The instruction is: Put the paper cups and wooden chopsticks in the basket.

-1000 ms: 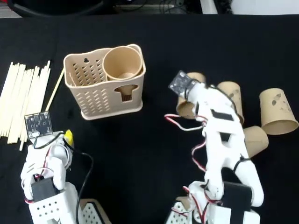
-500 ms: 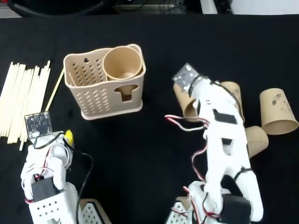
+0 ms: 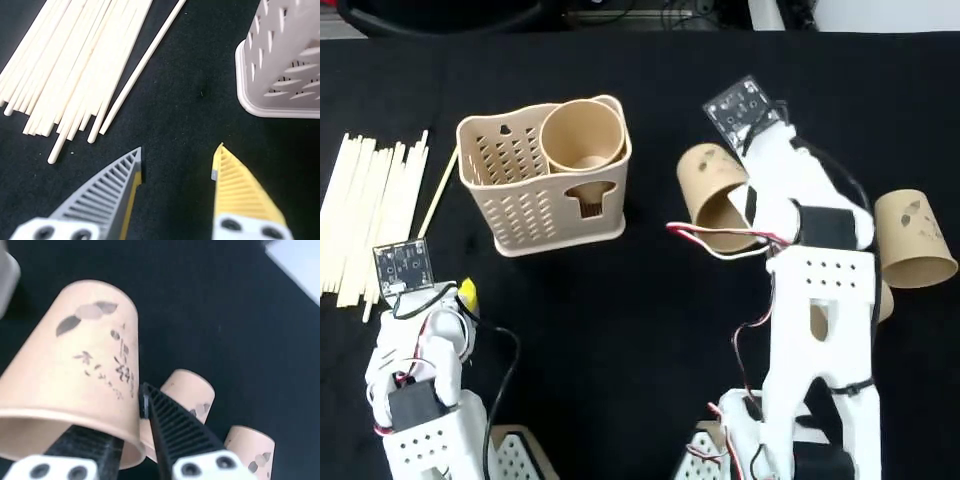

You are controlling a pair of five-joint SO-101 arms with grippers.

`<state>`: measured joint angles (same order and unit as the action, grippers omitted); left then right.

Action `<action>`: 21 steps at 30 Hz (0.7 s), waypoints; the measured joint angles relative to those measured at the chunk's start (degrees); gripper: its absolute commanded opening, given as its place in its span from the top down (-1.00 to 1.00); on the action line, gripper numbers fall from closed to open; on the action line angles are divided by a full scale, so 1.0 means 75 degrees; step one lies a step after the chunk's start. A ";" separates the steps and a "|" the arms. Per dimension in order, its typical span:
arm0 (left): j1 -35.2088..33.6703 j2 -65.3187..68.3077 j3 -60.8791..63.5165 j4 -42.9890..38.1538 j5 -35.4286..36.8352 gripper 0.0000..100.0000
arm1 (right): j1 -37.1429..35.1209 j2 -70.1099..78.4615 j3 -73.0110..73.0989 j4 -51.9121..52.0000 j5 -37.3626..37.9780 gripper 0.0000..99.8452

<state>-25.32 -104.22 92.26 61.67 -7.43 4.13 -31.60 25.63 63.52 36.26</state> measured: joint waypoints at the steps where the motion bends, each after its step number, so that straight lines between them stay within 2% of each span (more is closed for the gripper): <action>1: 0.0000 0.0000 0.0000 0.0000 0.0000 0.54 | -0.0070 0.0000 -0.0293 0.0281 -0.0059 0.98; 11: 0.0000 0.0000 0.0000 0.0000 0.0000 0.54 | -0.1219 0.0000 -0.3223 0.1864 -0.0270 0.98; 21: 0.0000 0.0000 0.0000 0.0000 0.0000 0.54 | -0.2649 0.0105 -0.4091 0.1582 -0.0270 0.98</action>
<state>-25.32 -104.22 92.26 61.67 -7.43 -15.74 -30.81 -5.05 75.38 34.24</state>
